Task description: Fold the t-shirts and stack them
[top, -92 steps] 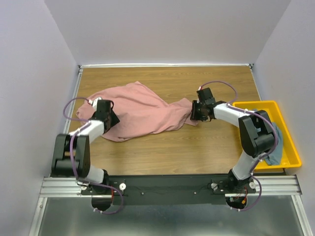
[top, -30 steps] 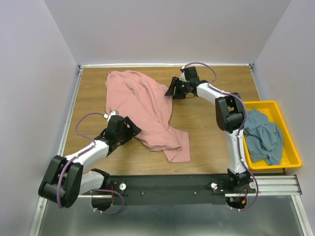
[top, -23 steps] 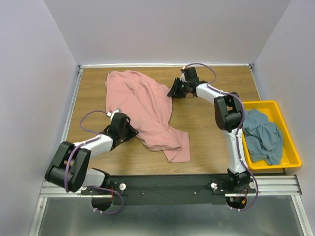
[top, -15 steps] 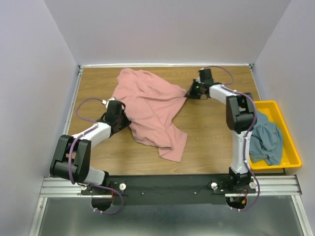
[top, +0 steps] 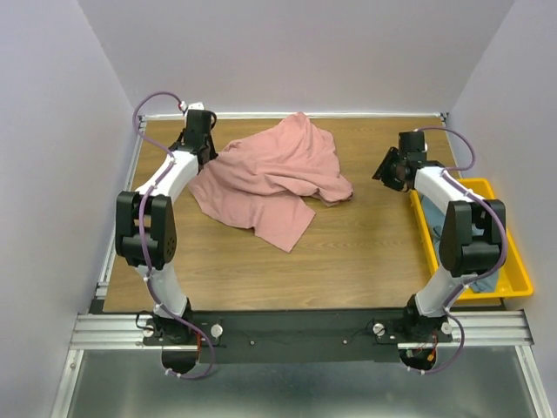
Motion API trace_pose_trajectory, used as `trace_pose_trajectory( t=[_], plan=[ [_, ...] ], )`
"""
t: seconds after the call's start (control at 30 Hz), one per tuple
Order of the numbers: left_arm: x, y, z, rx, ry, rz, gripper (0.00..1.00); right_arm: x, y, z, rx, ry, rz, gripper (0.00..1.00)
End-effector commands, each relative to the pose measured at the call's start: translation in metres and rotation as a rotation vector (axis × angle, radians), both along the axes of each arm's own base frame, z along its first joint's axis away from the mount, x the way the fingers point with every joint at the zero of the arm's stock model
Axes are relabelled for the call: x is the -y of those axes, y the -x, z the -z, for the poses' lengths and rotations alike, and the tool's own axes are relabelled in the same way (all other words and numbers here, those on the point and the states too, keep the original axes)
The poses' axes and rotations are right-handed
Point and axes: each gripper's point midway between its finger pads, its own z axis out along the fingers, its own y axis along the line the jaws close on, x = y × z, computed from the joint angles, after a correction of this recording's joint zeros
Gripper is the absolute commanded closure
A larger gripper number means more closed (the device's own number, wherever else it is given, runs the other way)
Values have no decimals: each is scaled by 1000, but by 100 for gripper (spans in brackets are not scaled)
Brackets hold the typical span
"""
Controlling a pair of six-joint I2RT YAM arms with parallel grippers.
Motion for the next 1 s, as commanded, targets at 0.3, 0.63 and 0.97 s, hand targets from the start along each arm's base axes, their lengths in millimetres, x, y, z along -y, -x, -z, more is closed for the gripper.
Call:
trace_pose_trajectory(
  t=[0.3, 0.63, 0.97],
  plan=[
    [72, 64, -27, 49, 64, 108, 47, -166, 99, -19, 6, 49, -644, 51],
    [89, 142, 60, -102, 224, 135, 74, -257, 138, 22, -54, 32, -940, 62],
    [76, 115, 105, -238, 147, 132, 83, -275, 171, 73, -178, 58, -1060, 62]
  ],
)
